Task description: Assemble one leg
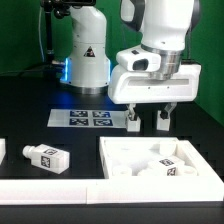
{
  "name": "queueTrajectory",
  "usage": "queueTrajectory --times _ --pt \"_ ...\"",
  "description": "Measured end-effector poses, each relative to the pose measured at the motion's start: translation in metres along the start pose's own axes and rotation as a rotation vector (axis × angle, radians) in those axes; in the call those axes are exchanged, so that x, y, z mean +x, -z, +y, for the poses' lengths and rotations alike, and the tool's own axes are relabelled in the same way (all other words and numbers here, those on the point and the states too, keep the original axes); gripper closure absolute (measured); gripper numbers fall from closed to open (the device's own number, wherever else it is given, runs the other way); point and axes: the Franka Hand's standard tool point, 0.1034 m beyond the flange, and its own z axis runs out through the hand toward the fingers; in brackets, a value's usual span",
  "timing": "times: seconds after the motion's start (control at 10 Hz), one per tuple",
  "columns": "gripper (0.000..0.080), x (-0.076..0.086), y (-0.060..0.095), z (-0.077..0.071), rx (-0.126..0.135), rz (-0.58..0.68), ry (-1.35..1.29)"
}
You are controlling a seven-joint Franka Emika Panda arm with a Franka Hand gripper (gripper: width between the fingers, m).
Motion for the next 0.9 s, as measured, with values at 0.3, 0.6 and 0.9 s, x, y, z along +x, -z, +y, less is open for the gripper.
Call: queueTrajectory --times 0.3,0.6,0.9 --pt "0.015 -0.002 -0.007 0.011 0.032 -0.044 -0.079" --pt "0.015 -0.026 -0.008 0.032 0.106 -0.316 -0.205" --pt "0.015 -0.027 -0.01 0.03 0.126 -0.526 -0.193"
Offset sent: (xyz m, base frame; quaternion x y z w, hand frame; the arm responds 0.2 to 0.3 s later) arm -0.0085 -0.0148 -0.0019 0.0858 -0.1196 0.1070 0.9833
